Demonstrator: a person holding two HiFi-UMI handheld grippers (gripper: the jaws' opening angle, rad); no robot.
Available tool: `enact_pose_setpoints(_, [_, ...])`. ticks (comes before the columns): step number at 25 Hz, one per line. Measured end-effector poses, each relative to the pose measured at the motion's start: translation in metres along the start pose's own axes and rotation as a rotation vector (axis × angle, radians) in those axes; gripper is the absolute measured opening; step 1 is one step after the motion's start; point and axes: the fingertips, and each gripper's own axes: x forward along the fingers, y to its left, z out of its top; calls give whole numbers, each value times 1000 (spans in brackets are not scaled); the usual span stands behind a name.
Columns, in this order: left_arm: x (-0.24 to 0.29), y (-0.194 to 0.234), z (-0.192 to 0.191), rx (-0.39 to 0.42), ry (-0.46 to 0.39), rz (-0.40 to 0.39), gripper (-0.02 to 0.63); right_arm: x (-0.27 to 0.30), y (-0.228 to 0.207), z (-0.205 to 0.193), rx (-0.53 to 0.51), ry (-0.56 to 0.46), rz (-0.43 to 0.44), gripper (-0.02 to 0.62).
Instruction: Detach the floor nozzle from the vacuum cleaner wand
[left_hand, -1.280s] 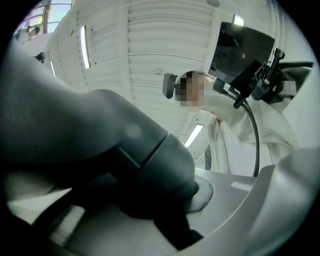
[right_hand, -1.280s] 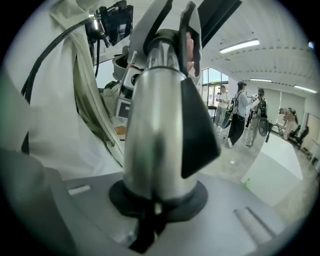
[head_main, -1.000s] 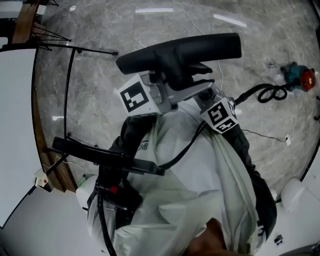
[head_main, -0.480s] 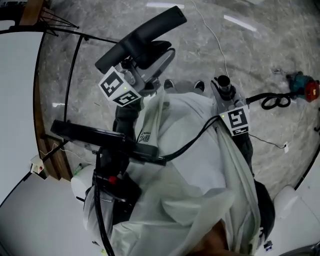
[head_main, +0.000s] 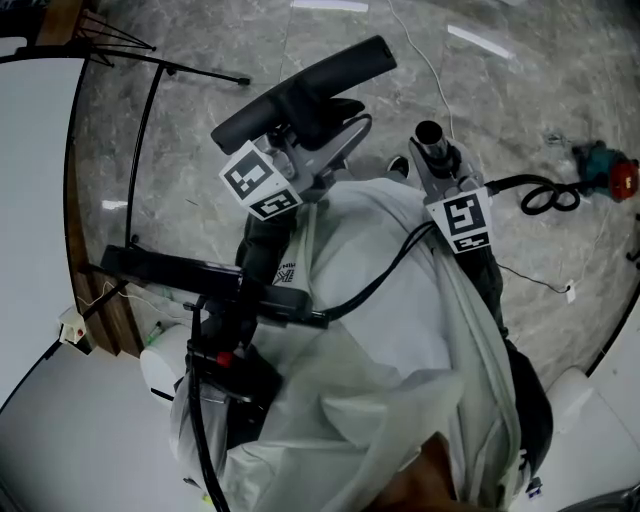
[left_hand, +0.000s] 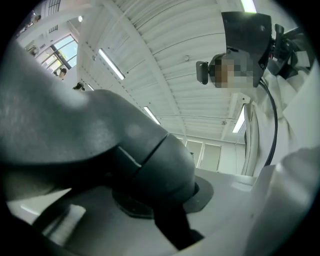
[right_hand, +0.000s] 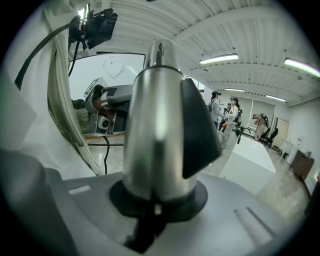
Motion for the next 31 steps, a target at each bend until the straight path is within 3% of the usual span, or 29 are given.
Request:
enact_pose_setpoints(8, [2,3,-1,-47,-21,-1,77,1,9,-7,-2,25,28,44])
enact_pose_setpoints(31, [6,1,-8,-66,-1,-12,78,8,21,-18,-22,59,100,44])
